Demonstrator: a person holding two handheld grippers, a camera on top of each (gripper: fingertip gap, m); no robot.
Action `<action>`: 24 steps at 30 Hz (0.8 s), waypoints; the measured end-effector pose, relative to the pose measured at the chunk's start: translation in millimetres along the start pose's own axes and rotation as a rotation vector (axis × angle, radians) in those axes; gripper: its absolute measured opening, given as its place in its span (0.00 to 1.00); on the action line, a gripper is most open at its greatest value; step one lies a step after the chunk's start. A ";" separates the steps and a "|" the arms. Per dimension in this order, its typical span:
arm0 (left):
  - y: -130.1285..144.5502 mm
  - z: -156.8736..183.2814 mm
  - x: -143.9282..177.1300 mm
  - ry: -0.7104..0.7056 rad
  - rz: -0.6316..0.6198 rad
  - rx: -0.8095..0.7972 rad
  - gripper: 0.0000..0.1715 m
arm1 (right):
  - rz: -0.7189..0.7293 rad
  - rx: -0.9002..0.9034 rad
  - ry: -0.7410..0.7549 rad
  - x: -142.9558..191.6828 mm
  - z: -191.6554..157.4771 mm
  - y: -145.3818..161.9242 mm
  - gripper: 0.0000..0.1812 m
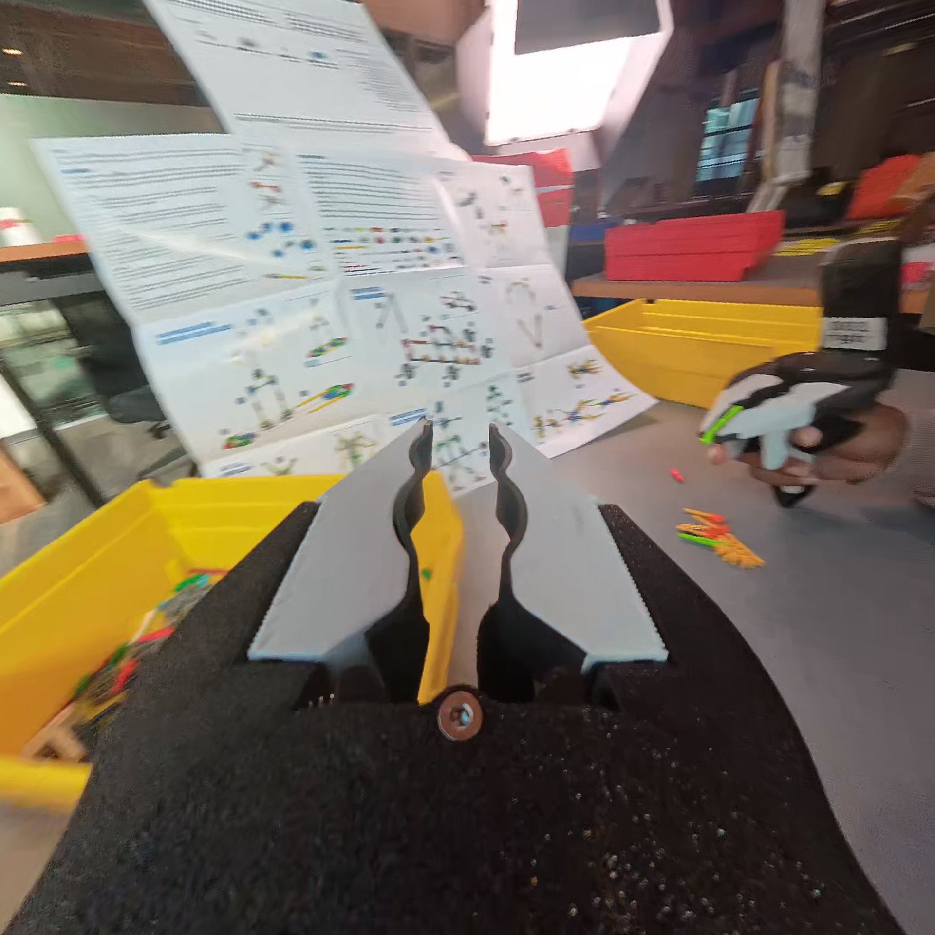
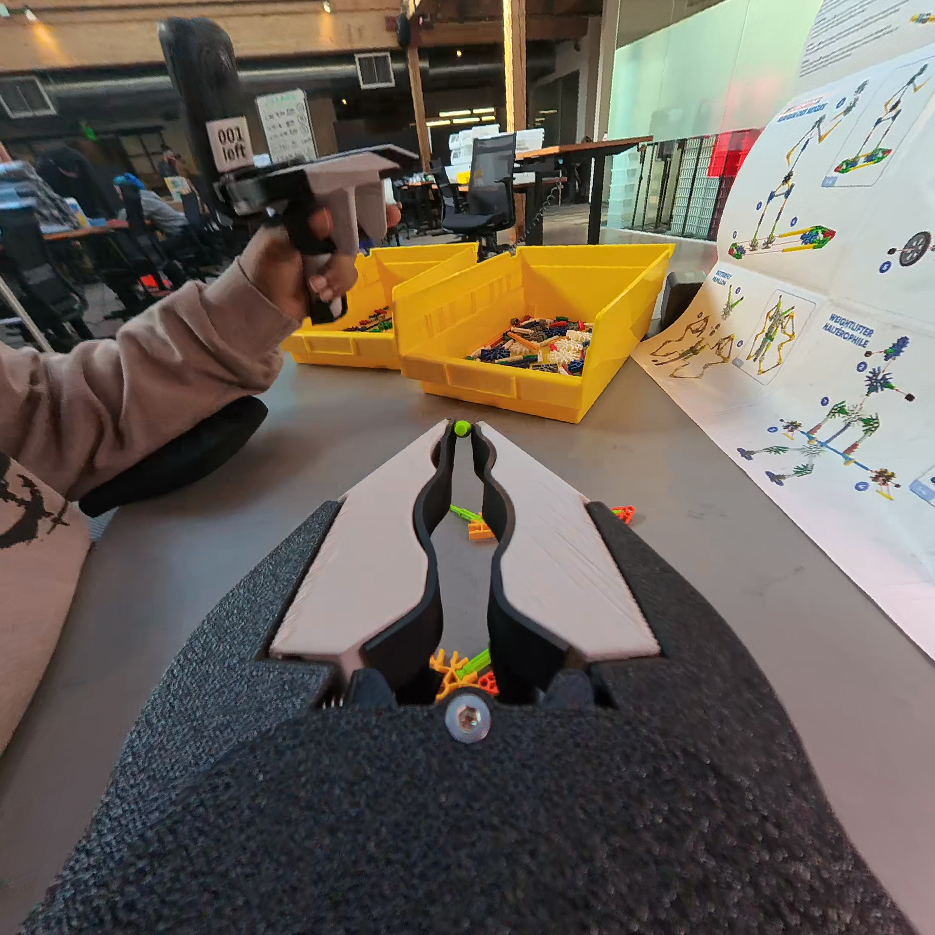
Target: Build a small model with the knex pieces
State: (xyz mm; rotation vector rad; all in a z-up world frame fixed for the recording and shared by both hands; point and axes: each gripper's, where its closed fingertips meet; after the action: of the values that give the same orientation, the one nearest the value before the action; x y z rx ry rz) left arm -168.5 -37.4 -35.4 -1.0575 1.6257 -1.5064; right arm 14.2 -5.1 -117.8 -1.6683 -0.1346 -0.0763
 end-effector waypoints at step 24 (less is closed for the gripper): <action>64.9 165.4 -93.4 0.220 -0.162 -0.506 0.03 | 0.040 -0.450 -0.314 -9.1 -30.2 -2.3 0.02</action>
State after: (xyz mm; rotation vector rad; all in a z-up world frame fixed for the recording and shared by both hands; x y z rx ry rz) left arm 12.3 -27.6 -122.0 -1.3542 2.1964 -1.3812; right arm 5.8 -35.3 -113.6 -2.1239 -0.3404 0.2015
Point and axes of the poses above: each gripper's, where its closed fingertips meet, x back along the fingers, y out of its underside, z = x × y across the jaws, and after that the axes turned 4 degrees about -z, right-handed
